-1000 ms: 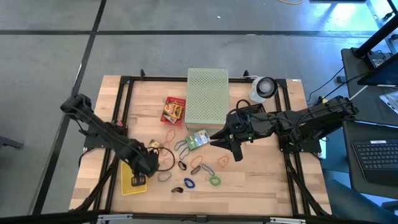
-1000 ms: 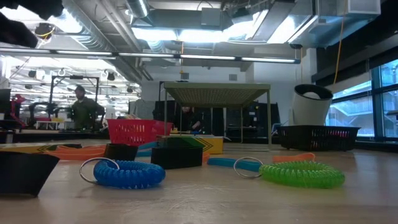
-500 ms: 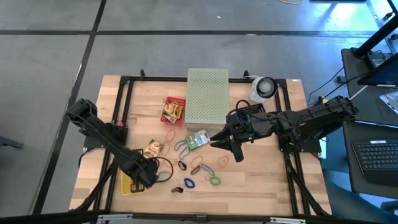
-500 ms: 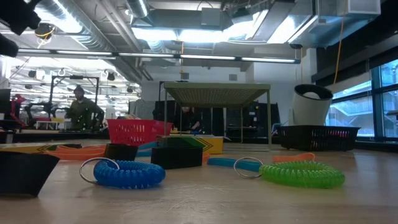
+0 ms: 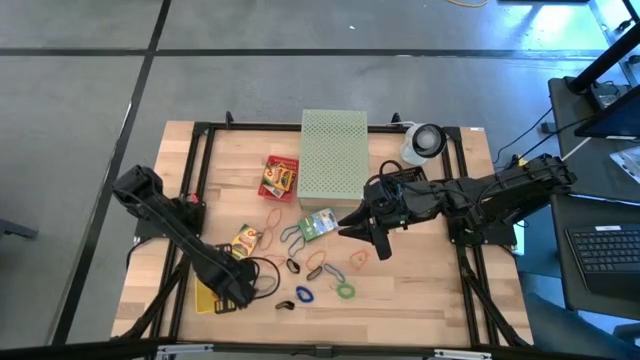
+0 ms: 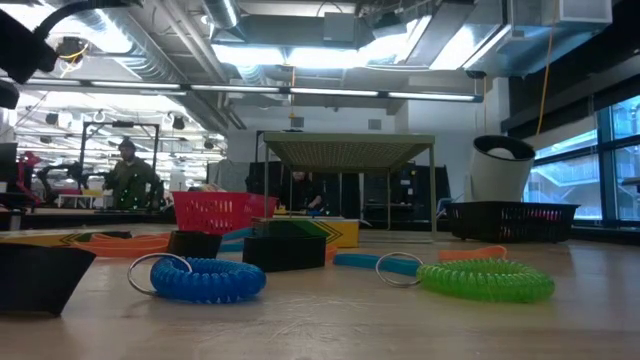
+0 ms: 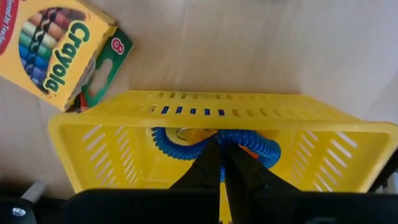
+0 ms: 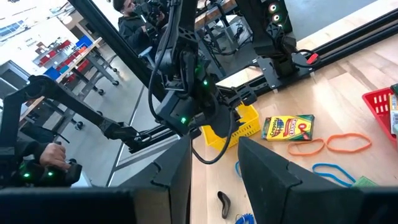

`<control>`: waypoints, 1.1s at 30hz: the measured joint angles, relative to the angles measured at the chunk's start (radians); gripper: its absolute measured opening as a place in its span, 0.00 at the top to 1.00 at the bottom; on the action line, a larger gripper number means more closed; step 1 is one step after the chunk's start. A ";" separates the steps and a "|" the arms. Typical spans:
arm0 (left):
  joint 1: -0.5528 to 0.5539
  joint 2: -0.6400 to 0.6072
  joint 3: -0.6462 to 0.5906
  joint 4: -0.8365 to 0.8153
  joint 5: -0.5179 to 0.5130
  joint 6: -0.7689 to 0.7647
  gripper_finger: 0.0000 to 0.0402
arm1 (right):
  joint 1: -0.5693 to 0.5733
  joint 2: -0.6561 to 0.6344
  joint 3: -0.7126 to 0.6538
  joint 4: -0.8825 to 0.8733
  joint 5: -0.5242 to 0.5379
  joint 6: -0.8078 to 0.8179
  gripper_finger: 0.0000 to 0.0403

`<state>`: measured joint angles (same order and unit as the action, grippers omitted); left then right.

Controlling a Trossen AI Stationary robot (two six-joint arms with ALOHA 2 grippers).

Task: Pick & Place Office Desk Supplies
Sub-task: Put the blue spring rubber band into the yellow bin, then put the crayola box into the orange bin

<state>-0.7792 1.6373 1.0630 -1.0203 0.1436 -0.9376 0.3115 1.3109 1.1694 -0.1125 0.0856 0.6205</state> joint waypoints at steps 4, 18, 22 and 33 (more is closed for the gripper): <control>0.000 0.004 0.000 -0.007 -0.002 -0.035 0.97 | 0.007 0.000 0.000 0.000 0.001 0.000 0.66; 0.000 -0.006 0.000 -0.053 0.066 -0.054 0.74 | 0.020 0.000 0.000 0.000 0.000 0.000 0.67; 0.002 -0.052 -0.001 -0.060 0.119 -0.090 0.67 | 0.019 0.000 0.000 0.000 0.000 0.000 0.67; 0.014 -0.270 -0.001 -0.026 -0.023 -0.263 0.64 | 0.020 0.000 0.000 0.000 0.000 -0.001 0.67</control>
<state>-0.7654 1.3674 1.0622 -1.0465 0.1206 -1.2006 0.3313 1.3109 1.1694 -0.1123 0.0856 0.6197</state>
